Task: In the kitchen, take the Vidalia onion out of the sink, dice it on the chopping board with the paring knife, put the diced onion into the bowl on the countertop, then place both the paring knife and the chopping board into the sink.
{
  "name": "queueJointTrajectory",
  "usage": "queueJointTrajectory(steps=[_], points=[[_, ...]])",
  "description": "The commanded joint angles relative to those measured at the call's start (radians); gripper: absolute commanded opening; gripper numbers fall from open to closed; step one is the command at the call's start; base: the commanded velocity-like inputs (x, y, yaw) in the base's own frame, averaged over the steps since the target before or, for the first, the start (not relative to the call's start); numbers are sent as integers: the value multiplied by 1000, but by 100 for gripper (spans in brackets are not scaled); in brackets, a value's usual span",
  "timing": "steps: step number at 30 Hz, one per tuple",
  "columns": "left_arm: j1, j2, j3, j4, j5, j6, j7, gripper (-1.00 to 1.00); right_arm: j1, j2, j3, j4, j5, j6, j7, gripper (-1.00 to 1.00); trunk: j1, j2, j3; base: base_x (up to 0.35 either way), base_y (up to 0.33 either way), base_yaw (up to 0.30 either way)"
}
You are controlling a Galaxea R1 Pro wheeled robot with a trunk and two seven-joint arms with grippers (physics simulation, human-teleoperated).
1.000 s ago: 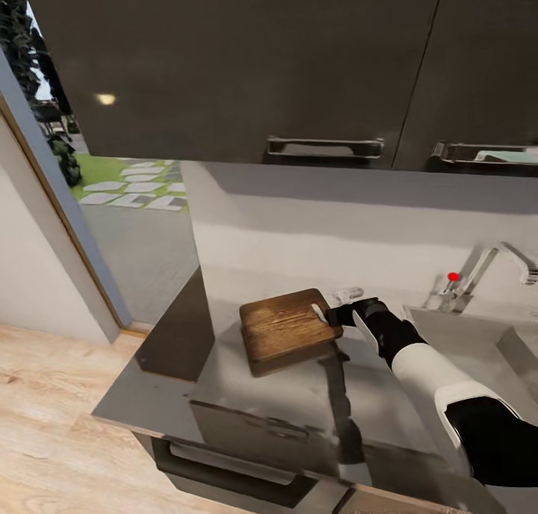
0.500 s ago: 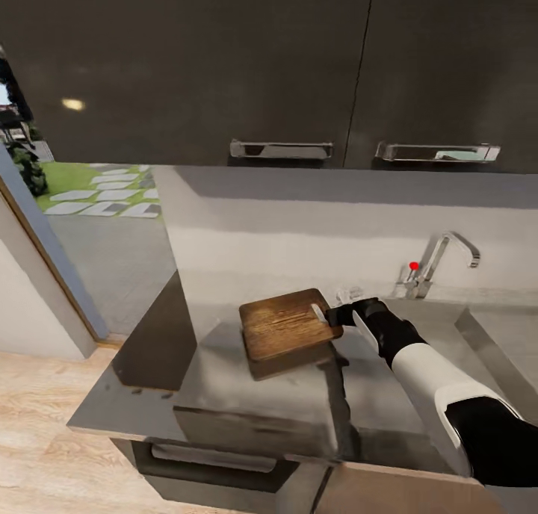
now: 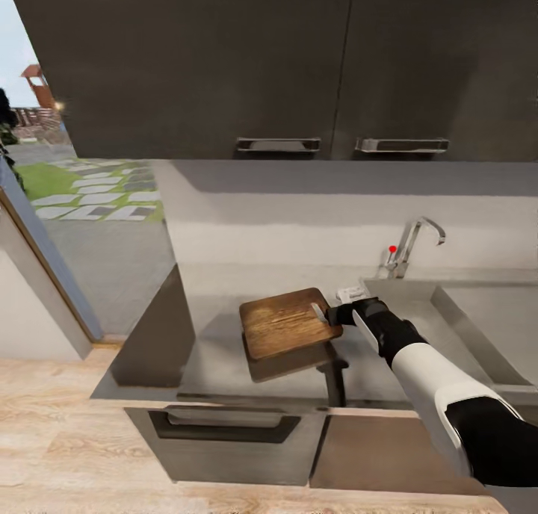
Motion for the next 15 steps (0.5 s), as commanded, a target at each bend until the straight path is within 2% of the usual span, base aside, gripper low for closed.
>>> queueJointTrajectory(steps=[1, 6, 8, 10, 11, 15], points=[[0, 0, 0, -1, 1, -2, 0, 100, -1, -1, 5, -2, -5, 5, 0, -100, 0, -2, -2, -69, 65, -9], [0, -1, -1, -1, 1, -2, 0, 100, -1, -1, 2, -2, -6, 6, 0, -100, 0, -2, -2, -25, 23, -16], [0, -1, -1, -1, 1, -2, 0, 100, -1, -1, -20, -2, -6, 7, 0, -100, 0, -2, -2, -5, 5, -137], [0, -1, -1, -1, 1, -2, 0, 100, -1, -1, -83, -3, -6, 7, 0, -100, 0, -2, -2, -2, 2, -229], [0, -1, -1, -1, 1, -2, 0, 100, -1, -1, -99, -3, -6, 7, 0, -100, 0, -2, -2, -1, 1, -221], [0, -1, -2, -1, 1, -2, 0, 100, -1, -1, -212, -3, -5, 7, -1, -100, 0, -2, -2, 0, 0, -101]])
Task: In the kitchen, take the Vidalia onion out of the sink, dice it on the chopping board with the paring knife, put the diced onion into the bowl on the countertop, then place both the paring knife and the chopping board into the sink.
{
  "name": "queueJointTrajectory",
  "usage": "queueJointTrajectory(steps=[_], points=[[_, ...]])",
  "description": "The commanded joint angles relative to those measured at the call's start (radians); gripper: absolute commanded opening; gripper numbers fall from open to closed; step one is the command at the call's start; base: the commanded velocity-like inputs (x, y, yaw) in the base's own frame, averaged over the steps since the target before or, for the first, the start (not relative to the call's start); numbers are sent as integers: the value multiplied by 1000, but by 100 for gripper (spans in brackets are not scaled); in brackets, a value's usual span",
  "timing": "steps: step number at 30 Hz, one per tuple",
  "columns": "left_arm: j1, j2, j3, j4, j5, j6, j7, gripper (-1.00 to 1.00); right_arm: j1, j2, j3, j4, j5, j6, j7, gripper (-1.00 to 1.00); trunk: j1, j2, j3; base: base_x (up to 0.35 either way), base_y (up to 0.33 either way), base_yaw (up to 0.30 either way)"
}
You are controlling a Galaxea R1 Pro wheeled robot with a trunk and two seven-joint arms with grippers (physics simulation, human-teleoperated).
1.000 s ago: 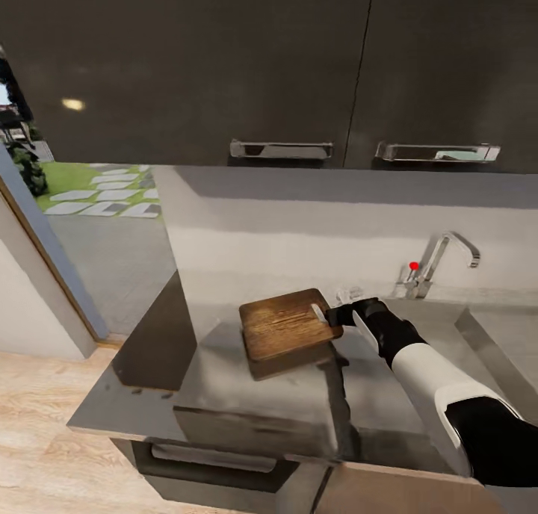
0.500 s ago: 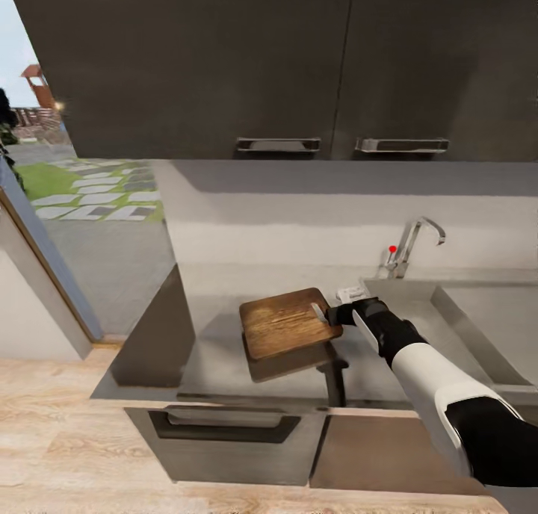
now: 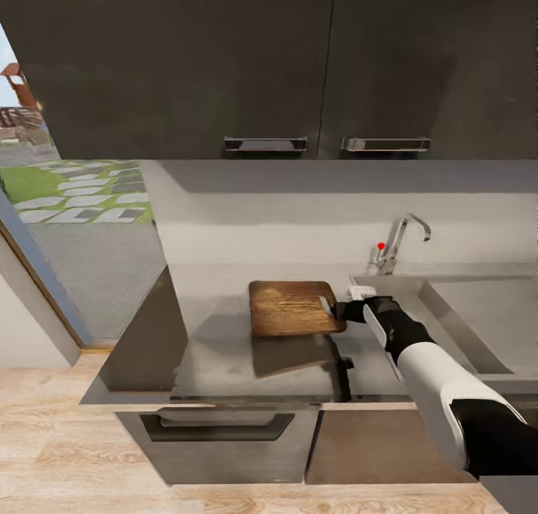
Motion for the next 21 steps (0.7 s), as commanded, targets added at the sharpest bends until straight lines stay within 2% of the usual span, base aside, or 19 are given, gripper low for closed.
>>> queueJointTrajectory(steps=[1, 2, 4, 15, 21], points=[[0, 0, 0, -1, 1, -2, 0, 100, 0, 0, -21, -1, -8, 6, 1, -100, 1, -2, -2, 0, 0, -32], [0, 0, 0, -1, 1, -2, 0, 100, 0, 0, -41, -1, -8, 6, 1, -100, 1, -2, -2, 0, 0, -16], [0, 0, 0, -1, 1, -2, 0, 100, 0, 0, -52, -1, -8, 6, 1, -100, 1, -2, -2, 0, 0, -11], [0, 0, 0, -1, 1, -2, 0, 100, 0, 0, -61, -1, -8, 6, -1, -100, 1, -2, -2, 0, 0, -2], [0, 0, 0, -1, 1, -2, 0, 100, 0, 0, -58, -1, -7, 6, -117, -100, 1, -2, -2, 0, 0, 0]])
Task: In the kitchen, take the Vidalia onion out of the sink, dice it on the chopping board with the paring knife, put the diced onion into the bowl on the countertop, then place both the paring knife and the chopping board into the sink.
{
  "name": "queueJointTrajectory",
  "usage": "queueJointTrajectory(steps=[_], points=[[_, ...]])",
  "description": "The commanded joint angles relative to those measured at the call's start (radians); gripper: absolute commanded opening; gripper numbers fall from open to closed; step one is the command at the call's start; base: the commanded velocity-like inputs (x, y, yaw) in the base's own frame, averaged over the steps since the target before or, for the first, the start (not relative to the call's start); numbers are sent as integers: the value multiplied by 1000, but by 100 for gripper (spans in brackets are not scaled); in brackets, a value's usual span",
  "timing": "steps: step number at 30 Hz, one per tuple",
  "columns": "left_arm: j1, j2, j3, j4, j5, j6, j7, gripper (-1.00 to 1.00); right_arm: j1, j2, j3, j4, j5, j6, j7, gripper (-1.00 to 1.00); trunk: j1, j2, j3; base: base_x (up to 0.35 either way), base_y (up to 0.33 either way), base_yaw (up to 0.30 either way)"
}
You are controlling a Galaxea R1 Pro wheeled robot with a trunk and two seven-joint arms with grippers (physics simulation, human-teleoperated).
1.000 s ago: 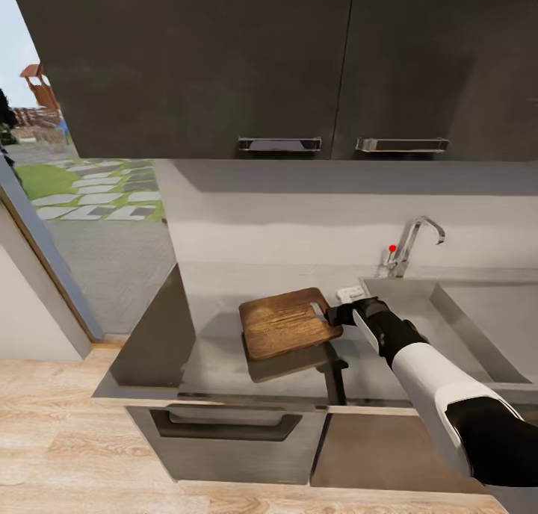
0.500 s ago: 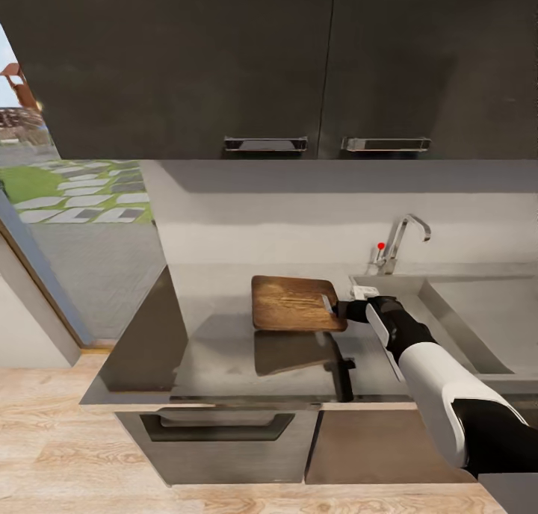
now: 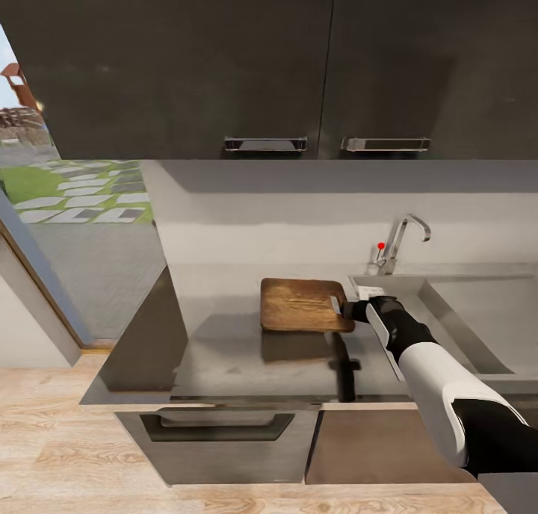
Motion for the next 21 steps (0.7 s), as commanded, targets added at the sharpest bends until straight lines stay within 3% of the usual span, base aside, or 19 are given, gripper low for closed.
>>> queueJointTrajectory(steps=[1, 5, 14, 21], points=[[0, 0, 0, -1, 1, -2, 0, 100, 0, 1, -3, -1, -14, 5, -7, -100, 1, -2, -2, 0, 0, 0], [0, 0, 0, -1, 1, -2, 0, 100, 0, 1, -3, -2, -13, 5, -41, -100, 1, -2, -2, 0, 0, 0], [0, 0, -1, -1, 1, -1, 0, 100, 0, 1, -3, -3, -13, 5, -46, -100, 1, -2, -2, -4, 0, 0], [0, -1, 0, -1, 1, -2, 0, 100, 0, 1, -3, -3, -13, 6, -46, -100, 1, -2, -2, -179, -32, 0]])
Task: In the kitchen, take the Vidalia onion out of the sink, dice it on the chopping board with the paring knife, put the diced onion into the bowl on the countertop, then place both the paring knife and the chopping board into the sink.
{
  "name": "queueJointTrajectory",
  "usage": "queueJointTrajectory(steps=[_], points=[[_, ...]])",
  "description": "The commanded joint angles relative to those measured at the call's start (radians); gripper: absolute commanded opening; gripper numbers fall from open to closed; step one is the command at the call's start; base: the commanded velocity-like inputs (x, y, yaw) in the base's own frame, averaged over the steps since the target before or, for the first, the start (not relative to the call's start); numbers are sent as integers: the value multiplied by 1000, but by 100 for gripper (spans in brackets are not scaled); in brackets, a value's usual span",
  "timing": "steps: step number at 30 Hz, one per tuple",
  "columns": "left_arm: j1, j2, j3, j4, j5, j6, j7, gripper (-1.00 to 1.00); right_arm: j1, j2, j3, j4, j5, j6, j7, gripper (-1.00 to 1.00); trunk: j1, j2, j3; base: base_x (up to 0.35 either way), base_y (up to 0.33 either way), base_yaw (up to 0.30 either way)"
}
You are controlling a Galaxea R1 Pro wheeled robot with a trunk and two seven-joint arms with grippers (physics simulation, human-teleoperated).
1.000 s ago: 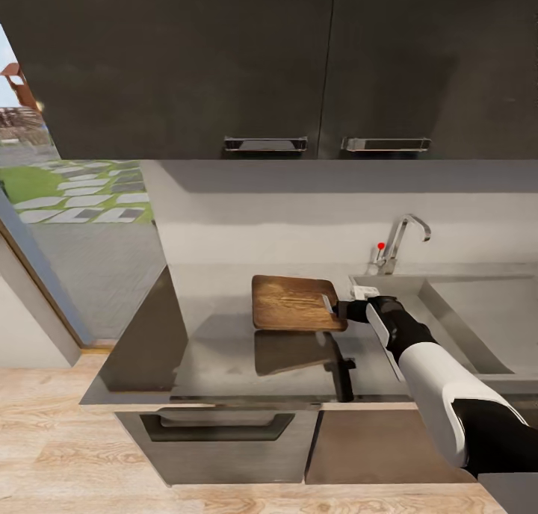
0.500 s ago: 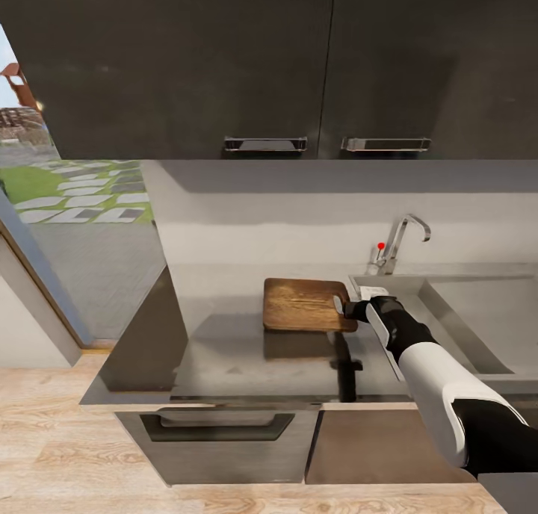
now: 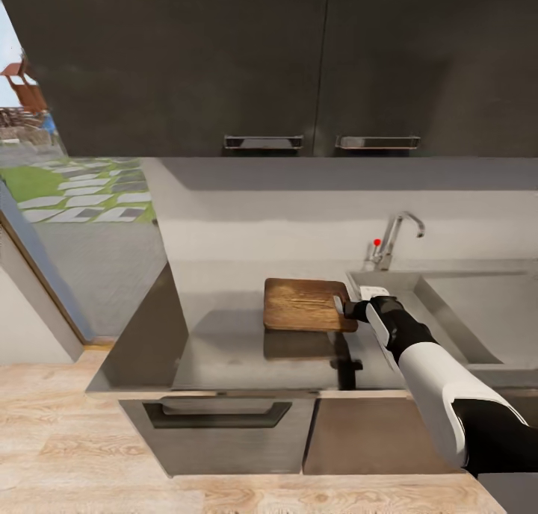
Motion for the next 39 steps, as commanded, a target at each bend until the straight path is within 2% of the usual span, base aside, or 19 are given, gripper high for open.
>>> queueJointTrajectory(steps=[1, 6, 14, 39], points=[[0, 0, 0, -1, 1, -2, 0, 100, -1, 0, -2, -2, -5, 5, -1, -100, 0, -2, -2, -253, -104, 0], [0, 0, 0, -1, 1, -1, 0, 100, -1, 0, -2, -2, -5, 7, -7, -100, 0, -2, -2, -125, -66, 0], [0, 0, 0, -1, 1, -2, 0, 100, -1, 2, -3, -2, -5, 9, -78, -100, 0, -2, -2, -10, -5, 0], [0, 0, 0, -1, 1, -2, 0, 100, -1, 3, -2, 0, -5, 45, -84, -100, 0, -2, -2, 0, 0, 0]])
